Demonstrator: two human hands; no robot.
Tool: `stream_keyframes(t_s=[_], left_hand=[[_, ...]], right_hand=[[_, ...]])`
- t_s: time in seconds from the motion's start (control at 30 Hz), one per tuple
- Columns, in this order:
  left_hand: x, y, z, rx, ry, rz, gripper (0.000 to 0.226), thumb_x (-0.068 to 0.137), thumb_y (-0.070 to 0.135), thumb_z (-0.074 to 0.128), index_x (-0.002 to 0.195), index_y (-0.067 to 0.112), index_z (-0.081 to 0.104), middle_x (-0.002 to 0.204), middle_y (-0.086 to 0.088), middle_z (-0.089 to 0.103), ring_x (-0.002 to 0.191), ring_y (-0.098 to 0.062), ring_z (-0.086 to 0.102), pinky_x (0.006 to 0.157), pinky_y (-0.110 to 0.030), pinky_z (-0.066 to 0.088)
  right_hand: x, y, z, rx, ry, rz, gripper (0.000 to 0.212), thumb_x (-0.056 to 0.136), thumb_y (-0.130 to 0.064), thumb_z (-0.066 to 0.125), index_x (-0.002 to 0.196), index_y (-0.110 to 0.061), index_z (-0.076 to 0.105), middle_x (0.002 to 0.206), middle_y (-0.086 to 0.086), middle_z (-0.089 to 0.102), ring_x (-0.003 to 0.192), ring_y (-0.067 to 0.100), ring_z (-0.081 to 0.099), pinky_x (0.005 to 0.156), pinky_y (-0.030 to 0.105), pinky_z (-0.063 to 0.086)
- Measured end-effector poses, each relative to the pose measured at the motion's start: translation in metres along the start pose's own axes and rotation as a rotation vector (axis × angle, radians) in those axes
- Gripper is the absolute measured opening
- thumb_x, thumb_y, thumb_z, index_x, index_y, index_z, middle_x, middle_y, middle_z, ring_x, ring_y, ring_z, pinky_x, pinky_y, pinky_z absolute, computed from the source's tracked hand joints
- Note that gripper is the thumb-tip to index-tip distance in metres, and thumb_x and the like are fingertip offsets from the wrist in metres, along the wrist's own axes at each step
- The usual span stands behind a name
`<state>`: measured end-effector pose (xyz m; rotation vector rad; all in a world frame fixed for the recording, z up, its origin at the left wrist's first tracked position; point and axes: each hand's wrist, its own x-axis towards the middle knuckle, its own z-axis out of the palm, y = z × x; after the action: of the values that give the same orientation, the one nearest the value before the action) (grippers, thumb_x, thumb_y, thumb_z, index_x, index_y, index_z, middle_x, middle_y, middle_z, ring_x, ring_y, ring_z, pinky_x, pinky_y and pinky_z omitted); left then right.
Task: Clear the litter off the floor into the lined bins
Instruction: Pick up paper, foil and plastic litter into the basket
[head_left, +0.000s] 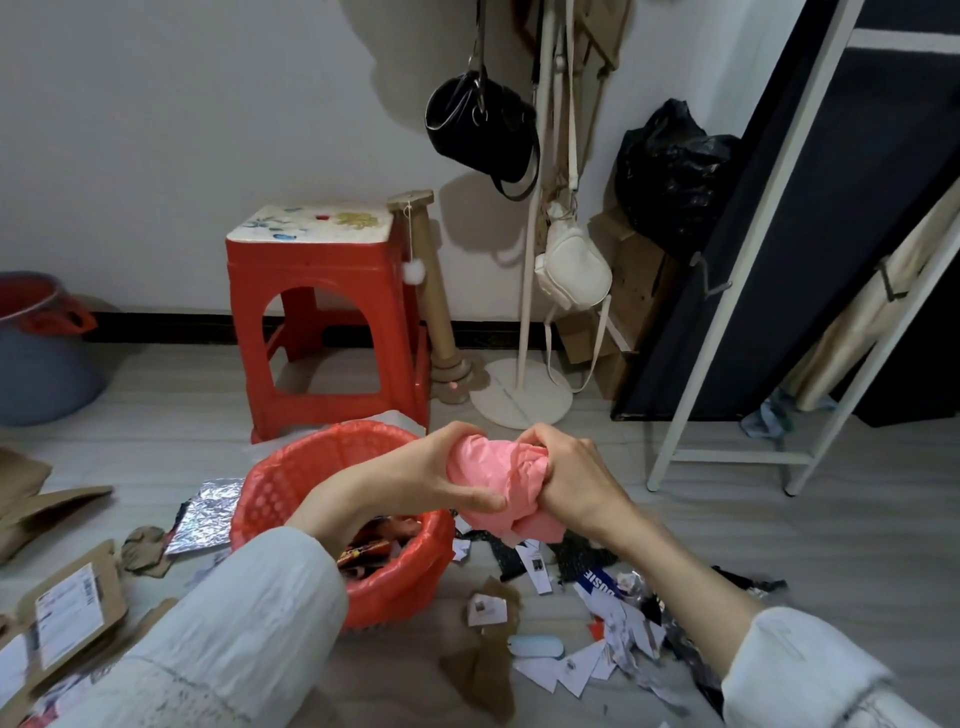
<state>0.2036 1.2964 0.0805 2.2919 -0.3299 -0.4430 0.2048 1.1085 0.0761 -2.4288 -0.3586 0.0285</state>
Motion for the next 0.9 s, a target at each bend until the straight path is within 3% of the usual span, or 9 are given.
stream_keyframes(t_s=[0.17,0.3,0.37,0.5,0.6,0.7,0.77,0.9], left_hand=[[0.002,-0.007,0.004,0.115,0.164,0.035,0.062,0.069,0.032,0.079,0.118,0.021,0.043,0.095,0.01,0.054,0.081,-0.004,0.057,0.064,-0.016,0.049],[0.01,-0.027,-0.007,0.232,0.329,0.037,0.044,0.069,0.026,0.077,0.104,0.014,0.054,0.095,-0.003,0.065,0.087,-0.021,0.06,0.077,-0.039,0.051],[0.011,-0.042,-0.014,0.247,0.387,0.007,0.036,0.07,0.025,0.075,0.099,0.016,0.055,0.092,-0.003,0.066,0.088,-0.024,0.06,0.075,-0.04,0.05],[0.001,-0.094,-0.026,0.309,0.562,-0.187,0.035,0.075,0.028,0.073,0.104,0.021,0.056,0.089,-0.005,0.065,0.088,-0.031,0.06,0.068,-0.035,0.045],[-0.002,-0.15,-0.029,0.292,0.655,-0.363,0.041,0.078,0.032,0.071,0.114,0.026,0.054,0.095,-0.013,0.069,0.089,-0.034,0.063,0.073,-0.039,0.051],[0.008,-0.19,-0.021,0.359,0.692,-0.453,0.042,0.083,0.026,0.061,0.122,0.026,0.046,0.104,-0.015,0.066,0.094,-0.036,0.061,0.074,-0.041,0.049],[0.02,-0.211,-0.012,0.433,0.681,-0.479,0.035,0.085,0.025,0.055,0.116,0.018,0.042,0.108,-0.014,0.061,0.096,-0.038,0.06,0.072,-0.041,0.044],[0.055,-0.242,0.007,0.687,0.452,-0.508,0.039,0.09,0.029,0.05,0.124,0.02,0.035,0.115,-0.008,0.047,0.098,-0.034,0.056,0.066,-0.039,0.043]], right_hand=[[0.008,-0.002,0.009,0.068,0.005,0.035,0.028,0.076,-0.016,0.064,0.104,-0.023,0.061,0.098,0.0,0.067,0.088,0.017,0.06,0.07,0.028,0.051],[0.015,-0.004,0.028,0.203,-0.07,0.031,0.045,0.077,-0.014,0.064,0.119,-0.028,0.055,0.104,-0.003,0.062,0.097,0.015,0.058,0.079,0.026,0.05],[0.022,-0.006,0.04,0.229,-0.109,0.013,0.048,0.081,-0.013,0.059,0.127,-0.027,0.051,0.111,-0.002,0.061,0.103,0.014,0.057,0.086,0.027,0.049],[0.038,-0.005,0.066,0.307,-0.197,0.002,0.051,0.088,-0.016,0.058,0.136,-0.02,0.044,0.132,-0.003,0.055,0.122,0.011,0.051,0.103,0.026,0.04],[0.05,0.005,0.104,0.098,-0.277,-0.028,0.052,0.091,-0.024,0.052,0.141,-0.025,0.036,0.142,0.001,0.046,0.132,0.017,0.042,0.11,0.032,0.035],[0.06,0.018,0.144,-0.068,-0.335,-0.08,0.052,0.096,-0.025,0.045,0.145,-0.022,0.029,0.153,0.0,0.028,0.144,0.014,0.018,0.117,0.031,0.015],[0.068,0.026,0.166,-0.138,-0.321,-0.115,0.052,0.098,-0.027,0.043,0.147,-0.019,0.027,0.156,-0.001,0.022,0.146,0.012,0.007,0.117,0.028,0.005],[0.085,0.046,0.202,-0.205,-0.287,-0.126,0.057,0.097,-0.033,0.044,0.148,-0.019,0.022,0.158,-0.001,0.013,0.146,0.012,-0.002,0.118,0.03,-0.003]])
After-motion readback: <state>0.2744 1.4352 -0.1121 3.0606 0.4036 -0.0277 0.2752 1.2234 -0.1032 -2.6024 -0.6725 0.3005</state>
